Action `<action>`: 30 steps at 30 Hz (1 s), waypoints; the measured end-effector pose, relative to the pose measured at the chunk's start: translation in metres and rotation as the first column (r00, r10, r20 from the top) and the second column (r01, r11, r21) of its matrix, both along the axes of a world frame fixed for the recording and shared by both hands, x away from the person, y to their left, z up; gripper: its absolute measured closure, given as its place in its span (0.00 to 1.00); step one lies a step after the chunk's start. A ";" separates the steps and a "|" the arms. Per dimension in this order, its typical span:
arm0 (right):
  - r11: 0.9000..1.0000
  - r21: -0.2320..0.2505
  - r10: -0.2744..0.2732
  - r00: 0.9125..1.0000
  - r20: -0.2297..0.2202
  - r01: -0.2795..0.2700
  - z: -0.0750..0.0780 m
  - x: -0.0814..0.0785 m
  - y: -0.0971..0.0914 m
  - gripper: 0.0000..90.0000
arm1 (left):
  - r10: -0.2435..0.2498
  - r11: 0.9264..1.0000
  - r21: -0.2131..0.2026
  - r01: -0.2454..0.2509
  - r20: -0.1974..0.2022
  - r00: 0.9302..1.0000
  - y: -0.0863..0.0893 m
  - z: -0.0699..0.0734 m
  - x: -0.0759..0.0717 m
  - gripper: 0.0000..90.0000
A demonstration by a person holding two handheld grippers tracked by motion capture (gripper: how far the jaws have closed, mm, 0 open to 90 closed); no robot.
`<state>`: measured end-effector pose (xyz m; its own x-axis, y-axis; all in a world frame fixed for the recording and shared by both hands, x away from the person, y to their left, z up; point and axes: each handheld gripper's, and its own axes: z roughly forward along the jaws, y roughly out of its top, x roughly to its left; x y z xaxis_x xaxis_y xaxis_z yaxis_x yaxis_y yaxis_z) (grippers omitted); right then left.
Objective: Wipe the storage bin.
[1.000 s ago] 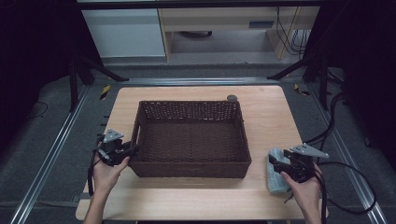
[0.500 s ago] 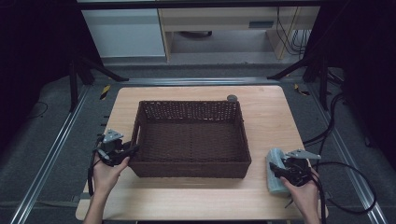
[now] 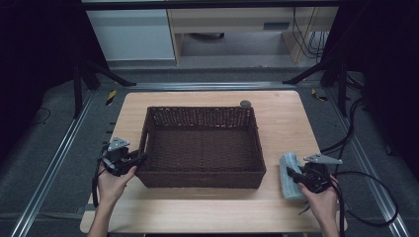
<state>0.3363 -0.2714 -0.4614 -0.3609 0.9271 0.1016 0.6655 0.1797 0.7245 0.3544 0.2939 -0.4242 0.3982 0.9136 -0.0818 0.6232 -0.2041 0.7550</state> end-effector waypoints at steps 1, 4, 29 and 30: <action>1.000 0.013 0.004 1.000 0.010 -0.005 0.002 0.001 0.001 0.77 | -0.001 1.000 0.005 0.001 0.000 1.000 -0.001 0.000 0.000 0.73; 1.000 0.024 0.008 1.000 0.028 -0.009 0.005 0.003 0.005 0.77 | -0.004 1.000 0.014 0.004 -0.003 1.000 -0.002 0.001 -0.001 0.73; 0.995 0.100 0.002 0.991 0.136 -0.016 0.032 0.032 0.019 0.77 | -0.015 0.999 0.033 0.015 -0.001 1.000 -0.014 0.001 -0.008 0.72; 0.994 0.111 0.001 0.990 0.139 -0.016 0.034 0.034 0.019 0.77 | -0.019 0.999 0.036 0.019 -0.002 1.000 -0.013 0.001 -0.008 0.72</action>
